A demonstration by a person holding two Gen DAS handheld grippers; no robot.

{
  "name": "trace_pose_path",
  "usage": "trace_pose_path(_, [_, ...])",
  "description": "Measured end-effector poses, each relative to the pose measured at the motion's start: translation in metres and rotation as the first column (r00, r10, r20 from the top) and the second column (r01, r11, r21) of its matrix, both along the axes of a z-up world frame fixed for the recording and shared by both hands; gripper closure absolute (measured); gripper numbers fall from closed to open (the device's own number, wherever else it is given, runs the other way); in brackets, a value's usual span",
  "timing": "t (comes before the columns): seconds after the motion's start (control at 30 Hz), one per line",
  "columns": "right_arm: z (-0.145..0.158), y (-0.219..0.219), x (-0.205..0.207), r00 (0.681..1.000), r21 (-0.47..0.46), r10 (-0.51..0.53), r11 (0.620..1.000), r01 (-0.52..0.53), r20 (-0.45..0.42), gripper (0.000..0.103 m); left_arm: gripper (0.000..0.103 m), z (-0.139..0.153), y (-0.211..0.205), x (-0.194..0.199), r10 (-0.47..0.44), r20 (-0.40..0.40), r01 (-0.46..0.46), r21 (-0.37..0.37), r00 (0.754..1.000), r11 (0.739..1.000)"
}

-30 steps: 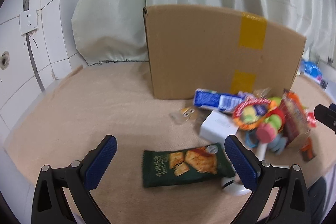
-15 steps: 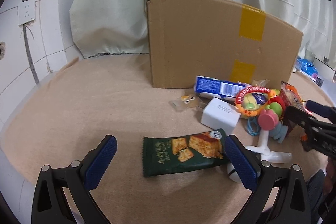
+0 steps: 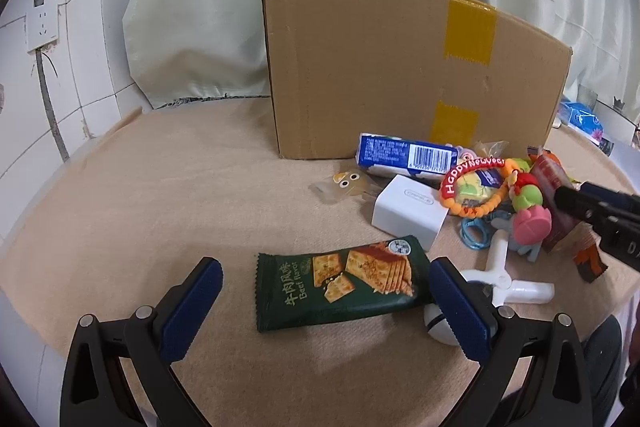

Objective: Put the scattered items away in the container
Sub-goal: 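Grasp the green cracker packet with the left gripper while the right grasps the bread snack bag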

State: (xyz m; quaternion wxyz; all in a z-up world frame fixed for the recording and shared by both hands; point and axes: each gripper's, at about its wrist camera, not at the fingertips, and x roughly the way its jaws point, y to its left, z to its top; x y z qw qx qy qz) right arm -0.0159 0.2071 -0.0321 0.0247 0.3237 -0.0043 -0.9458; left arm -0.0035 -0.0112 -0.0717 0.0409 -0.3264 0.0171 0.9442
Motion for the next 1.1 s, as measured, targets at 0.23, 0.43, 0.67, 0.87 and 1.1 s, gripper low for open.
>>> trace_pose_path(0.23, [-0.005,-0.001,-0.004,0.999,0.016,0.032,0.999,-0.033,0.026,0.04,0.0,-0.004,0.0,-0.004,0.007,0.006,-0.007,0.015,1.0,1.0])
trace_pose_path(0.43, [-0.006,-0.013,-0.005,0.997,0.049,0.075,0.996,-0.076,0.01,0.039,0.0,-0.006,-0.001,-0.008,0.014,0.007,-0.014,0.025,1.0,1.0])
trace_pose_path(0.67, [-0.008,-0.005,-0.006,0.997,0.009,0.081,0.997,-0.081,0.017,0.061,0.0,-0.012,-0.004,-0.01,0.032,0.031,-0.032,0.002,0.999,0.999])
trace_pose_path(0.87, [-0.004,0.004,-0.004,0.998,-0.015,0.062,0.998,-0.062,0.002,0.061,0.0,-0.014,-0.005,-0.016,0.034,0.032,-0.034,0.009,0.999,0.999])
trace_pose_path(1.1, [-0.005,-0.007,-0.007,0.995,-0.004,0.096,0.995,-0.096,0.008,0.06,0.0,-0.015,-0.003,-0.026,0.038,0.045,-0.039,0.008,0.998,0.999])
